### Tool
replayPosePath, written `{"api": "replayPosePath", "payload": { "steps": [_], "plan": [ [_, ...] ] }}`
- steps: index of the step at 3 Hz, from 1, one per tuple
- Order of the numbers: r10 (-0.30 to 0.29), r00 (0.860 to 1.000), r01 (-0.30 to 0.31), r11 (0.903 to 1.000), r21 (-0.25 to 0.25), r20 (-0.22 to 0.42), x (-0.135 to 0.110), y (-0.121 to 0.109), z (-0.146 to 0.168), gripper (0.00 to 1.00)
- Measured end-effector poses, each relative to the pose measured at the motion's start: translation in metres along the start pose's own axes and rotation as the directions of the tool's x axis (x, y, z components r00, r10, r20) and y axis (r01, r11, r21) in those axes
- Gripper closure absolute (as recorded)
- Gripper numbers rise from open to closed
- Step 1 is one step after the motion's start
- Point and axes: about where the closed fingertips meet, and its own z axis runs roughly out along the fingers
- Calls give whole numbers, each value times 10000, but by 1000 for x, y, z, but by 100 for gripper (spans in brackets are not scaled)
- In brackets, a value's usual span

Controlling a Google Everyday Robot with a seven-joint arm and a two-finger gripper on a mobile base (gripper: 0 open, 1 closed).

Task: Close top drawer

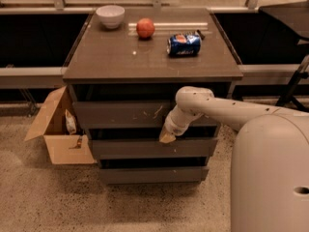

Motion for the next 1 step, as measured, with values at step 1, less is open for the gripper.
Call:
{"api": "replayPosePath", "payload": {
  "steps": [1],
  "plan": [
    [-292, 9992, 289, 9995, 117, 256, -7, 26, -37, 100]
  ]
}}
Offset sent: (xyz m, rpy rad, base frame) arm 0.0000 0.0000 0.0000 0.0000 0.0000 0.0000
